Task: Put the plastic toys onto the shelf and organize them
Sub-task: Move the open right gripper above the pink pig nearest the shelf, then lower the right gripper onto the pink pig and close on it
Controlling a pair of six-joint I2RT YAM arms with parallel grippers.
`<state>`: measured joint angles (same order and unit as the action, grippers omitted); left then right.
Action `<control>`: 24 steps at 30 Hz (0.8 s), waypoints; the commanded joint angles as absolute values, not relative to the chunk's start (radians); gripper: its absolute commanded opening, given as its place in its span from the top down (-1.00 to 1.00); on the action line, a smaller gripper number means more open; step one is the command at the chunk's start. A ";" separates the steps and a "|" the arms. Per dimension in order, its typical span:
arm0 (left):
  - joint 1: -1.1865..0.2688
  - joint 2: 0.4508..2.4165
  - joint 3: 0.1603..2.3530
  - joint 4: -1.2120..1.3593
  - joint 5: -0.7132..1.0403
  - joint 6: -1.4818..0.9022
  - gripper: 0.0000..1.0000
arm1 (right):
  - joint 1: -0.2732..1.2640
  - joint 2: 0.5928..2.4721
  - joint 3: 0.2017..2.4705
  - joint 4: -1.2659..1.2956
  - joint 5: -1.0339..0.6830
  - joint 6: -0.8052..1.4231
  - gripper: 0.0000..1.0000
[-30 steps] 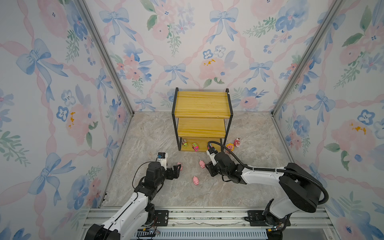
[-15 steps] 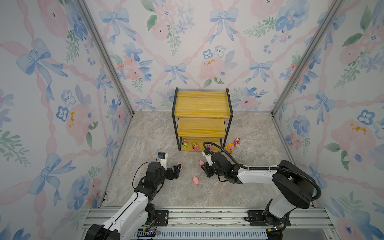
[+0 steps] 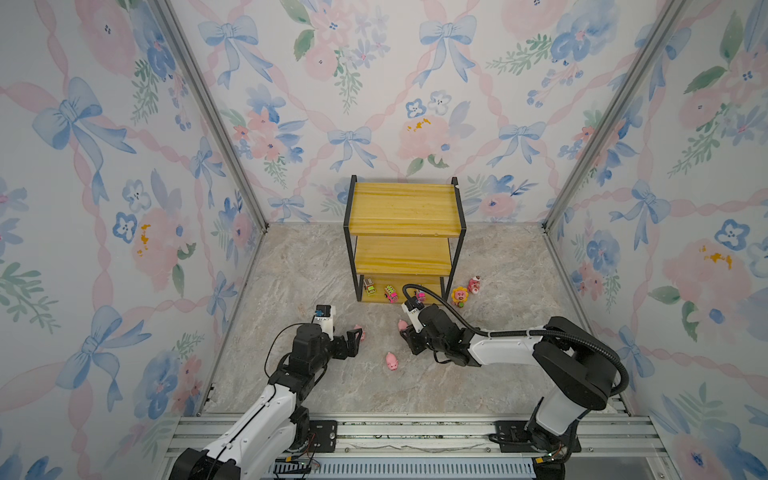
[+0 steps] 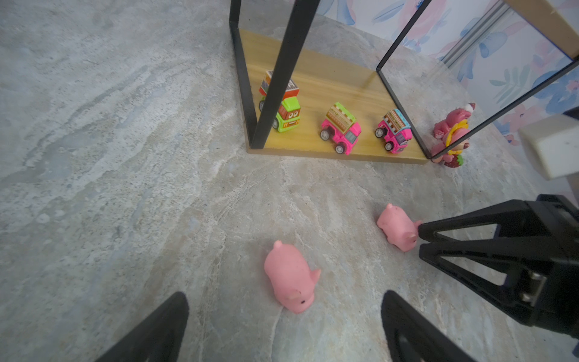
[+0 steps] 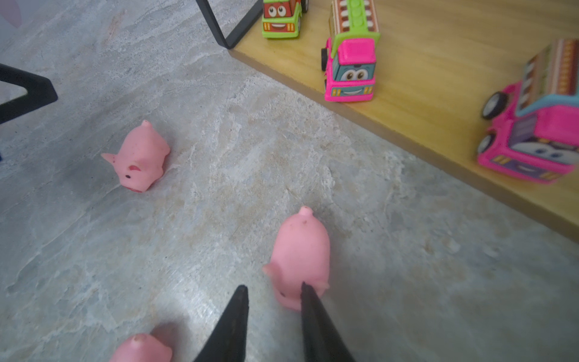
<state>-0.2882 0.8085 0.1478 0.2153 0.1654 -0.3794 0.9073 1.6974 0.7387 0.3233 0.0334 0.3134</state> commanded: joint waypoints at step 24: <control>-0.336 0.765 0.160 0.261 0.245 -0.365 -0.95 | 0.944 1.682 0.766 0.285 0.110 0.297 0.19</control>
